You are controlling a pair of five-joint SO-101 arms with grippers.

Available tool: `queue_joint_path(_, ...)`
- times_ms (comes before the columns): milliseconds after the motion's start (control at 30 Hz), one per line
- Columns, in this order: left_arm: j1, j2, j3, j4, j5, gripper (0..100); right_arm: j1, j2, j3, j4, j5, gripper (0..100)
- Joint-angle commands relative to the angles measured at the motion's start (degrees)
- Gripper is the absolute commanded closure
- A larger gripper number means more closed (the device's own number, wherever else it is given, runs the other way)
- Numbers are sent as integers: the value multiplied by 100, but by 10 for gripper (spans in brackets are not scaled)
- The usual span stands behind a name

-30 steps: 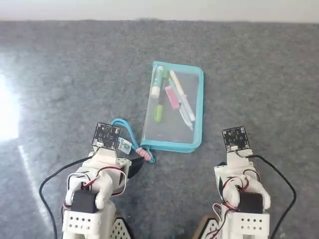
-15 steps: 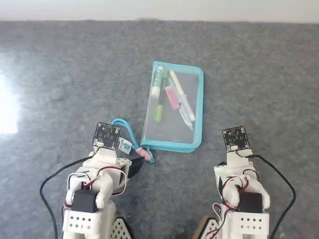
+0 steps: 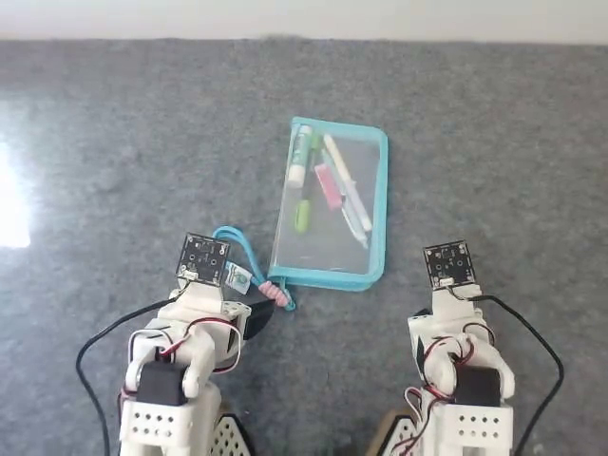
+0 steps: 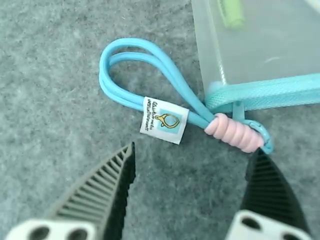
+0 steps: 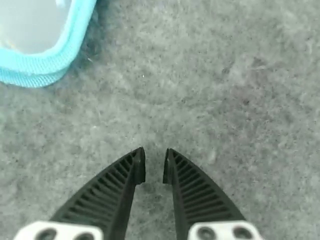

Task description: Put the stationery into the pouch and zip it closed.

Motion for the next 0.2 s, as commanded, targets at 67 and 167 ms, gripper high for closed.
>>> queue_joint_path(67,-18,9,-40,35,44,662,66,-119,88,13,-70,929)
queue_joint_path(167,-18,9,-40,35,44,662,66,-119,88,13,-70,929)
